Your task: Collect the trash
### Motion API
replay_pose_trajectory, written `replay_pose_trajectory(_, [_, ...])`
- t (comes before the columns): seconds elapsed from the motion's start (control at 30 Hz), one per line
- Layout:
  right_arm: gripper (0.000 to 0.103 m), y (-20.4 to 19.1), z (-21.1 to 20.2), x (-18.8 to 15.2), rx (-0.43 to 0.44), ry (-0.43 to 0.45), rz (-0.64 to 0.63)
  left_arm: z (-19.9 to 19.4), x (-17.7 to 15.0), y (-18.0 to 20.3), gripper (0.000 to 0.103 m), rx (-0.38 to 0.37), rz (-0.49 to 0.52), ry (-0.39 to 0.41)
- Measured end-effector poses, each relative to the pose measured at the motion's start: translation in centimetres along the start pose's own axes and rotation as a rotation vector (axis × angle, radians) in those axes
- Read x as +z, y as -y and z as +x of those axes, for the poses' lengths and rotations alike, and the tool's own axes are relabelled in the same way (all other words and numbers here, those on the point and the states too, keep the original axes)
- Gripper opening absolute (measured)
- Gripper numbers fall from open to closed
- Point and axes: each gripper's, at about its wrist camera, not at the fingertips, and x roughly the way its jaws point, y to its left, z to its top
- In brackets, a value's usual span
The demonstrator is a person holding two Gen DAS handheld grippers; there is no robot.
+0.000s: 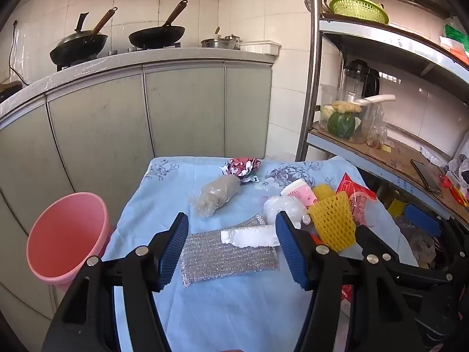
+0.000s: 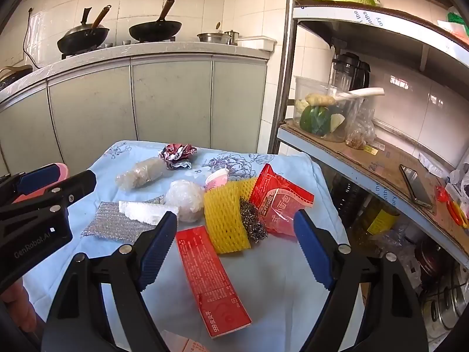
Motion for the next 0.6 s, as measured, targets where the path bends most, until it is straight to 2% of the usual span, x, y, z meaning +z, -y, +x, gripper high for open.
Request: replay_pose_trajectory(0.6, [0.082,0.42,0.17,-0.22,0.005,-0.01,0.015,0.35,-0.56,0.03,0.061,0.005,0.018,-0.019])
